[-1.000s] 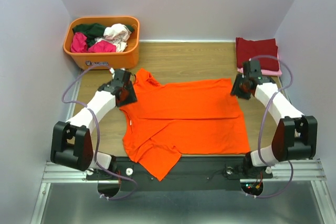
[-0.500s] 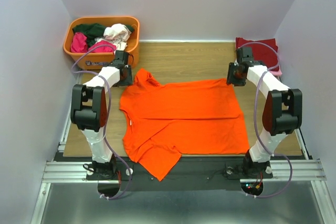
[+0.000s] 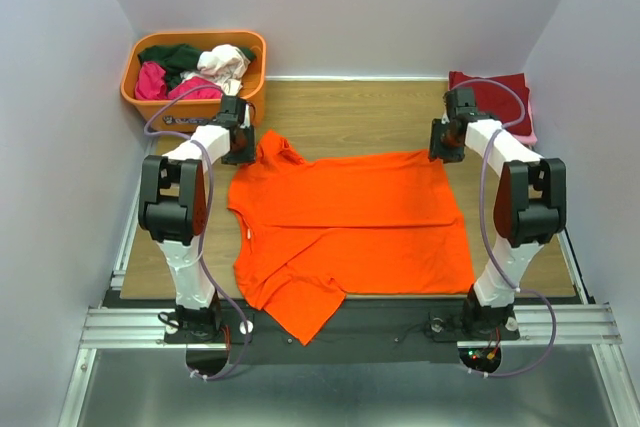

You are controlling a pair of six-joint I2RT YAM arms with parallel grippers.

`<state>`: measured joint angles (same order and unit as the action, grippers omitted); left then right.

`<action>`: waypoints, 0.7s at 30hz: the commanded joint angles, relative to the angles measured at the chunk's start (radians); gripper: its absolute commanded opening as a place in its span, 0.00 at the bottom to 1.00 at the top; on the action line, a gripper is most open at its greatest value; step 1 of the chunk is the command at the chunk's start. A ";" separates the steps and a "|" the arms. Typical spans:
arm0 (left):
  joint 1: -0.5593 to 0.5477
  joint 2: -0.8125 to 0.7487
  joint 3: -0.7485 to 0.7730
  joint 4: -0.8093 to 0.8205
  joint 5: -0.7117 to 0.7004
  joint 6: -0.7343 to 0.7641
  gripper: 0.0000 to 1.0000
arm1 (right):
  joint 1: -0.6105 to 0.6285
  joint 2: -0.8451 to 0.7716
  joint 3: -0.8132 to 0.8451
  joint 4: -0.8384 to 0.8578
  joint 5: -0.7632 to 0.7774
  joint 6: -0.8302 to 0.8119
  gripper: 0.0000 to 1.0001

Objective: Fold and stack the t-shirts
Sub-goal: Flatten the tshirt out

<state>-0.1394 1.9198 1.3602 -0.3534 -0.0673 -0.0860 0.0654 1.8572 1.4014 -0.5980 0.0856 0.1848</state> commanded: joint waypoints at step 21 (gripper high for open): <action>0.008 0.036 -0.082 0.039 0.038 0.008 0.11 | -0.021 0.218 0.267 0.029 0.062 -0.093 0.46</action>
<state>-0.1371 1.9530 1.3159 -0.2836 -0.0341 -0.0929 0.0605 2.0422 1.5936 -0.5945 0.1154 0.1314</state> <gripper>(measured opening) 0.123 0.463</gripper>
